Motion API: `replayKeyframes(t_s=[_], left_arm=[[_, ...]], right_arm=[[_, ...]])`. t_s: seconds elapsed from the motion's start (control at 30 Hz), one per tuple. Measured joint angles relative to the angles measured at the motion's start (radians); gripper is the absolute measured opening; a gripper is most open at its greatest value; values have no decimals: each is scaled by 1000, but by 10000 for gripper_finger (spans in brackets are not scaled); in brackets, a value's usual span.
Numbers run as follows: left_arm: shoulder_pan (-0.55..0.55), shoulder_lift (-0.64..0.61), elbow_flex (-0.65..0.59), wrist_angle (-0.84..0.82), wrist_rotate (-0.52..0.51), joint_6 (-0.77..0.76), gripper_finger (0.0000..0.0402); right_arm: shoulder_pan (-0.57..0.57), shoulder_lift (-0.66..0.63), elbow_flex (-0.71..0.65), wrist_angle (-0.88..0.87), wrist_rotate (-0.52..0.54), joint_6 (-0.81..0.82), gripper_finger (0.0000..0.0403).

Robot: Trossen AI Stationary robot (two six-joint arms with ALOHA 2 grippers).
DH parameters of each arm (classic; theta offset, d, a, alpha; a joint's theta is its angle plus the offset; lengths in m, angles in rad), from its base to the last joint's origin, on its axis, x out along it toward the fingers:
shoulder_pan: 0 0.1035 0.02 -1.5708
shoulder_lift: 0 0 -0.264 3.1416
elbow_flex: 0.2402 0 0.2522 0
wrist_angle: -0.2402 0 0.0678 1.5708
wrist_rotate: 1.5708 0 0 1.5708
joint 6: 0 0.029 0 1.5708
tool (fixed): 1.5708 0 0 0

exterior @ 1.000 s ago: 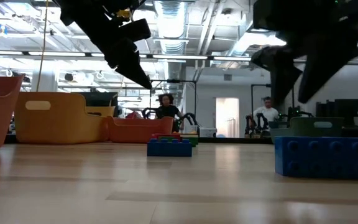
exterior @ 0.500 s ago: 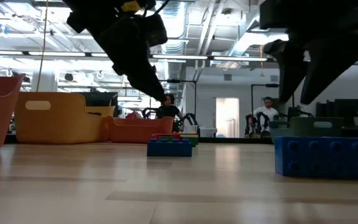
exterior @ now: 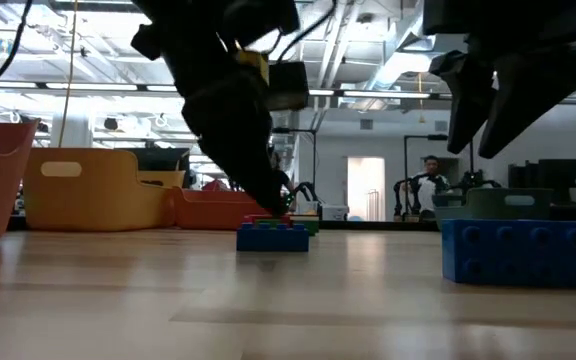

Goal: Sort blocks
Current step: Put the blue game piece into the blue bin

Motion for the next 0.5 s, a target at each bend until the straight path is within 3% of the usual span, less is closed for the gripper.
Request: replayKeyframes(t_s=[0.37,0.5], left_arm=[[6,100,47,-72,-7,43,254],[6,99,46,-74,-14,68,224]], right_arm=[[-1,0,0,11,1,7,226],[-1,0,-1,17,4,3,226]])
